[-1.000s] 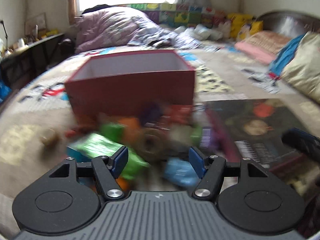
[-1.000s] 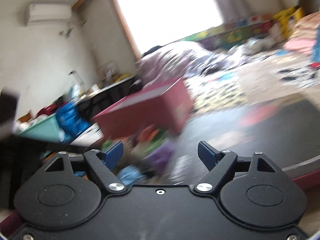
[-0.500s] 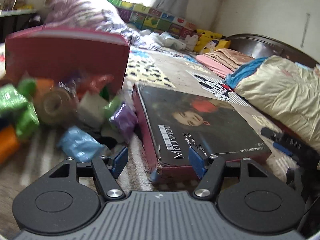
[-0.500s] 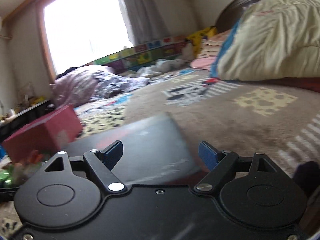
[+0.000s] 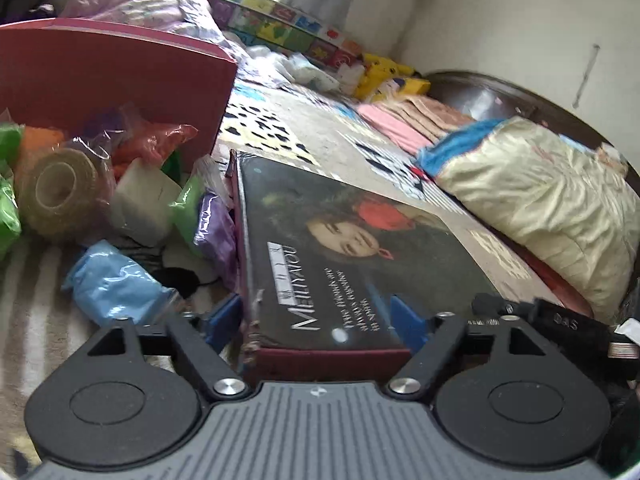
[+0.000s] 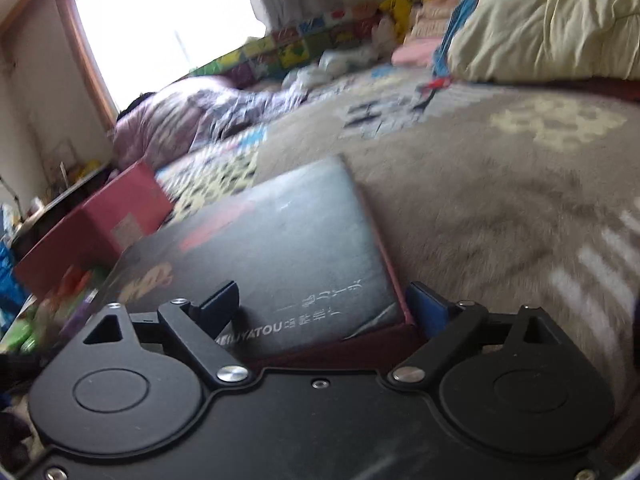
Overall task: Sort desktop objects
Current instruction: 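Grasp the dark MEILIYATOU picture box edges with the left tool while the right tool grips it too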
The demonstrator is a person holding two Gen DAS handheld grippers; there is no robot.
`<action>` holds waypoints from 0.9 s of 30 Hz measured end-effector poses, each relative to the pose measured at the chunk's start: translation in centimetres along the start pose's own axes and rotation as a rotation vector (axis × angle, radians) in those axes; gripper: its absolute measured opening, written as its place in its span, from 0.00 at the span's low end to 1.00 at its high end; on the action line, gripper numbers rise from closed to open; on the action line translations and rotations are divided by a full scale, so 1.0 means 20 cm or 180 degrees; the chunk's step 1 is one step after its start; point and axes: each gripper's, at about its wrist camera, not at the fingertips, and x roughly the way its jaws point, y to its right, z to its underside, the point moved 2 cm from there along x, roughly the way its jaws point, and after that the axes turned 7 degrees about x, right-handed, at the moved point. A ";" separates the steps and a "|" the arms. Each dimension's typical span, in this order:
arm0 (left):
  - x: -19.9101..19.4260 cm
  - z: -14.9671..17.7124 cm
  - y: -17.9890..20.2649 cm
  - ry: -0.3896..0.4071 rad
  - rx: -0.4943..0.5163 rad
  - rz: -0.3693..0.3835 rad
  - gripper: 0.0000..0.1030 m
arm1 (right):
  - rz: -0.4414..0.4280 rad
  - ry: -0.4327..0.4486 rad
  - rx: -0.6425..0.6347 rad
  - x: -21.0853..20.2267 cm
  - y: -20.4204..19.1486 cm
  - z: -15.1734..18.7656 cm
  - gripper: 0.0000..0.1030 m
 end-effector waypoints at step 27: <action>-0.25 -0.19 0.13 0.0662 0.0768 -0.0128 0.83 | -0.0455 0.0451 0.0004 -0.27 -0.15 -0.06 0.95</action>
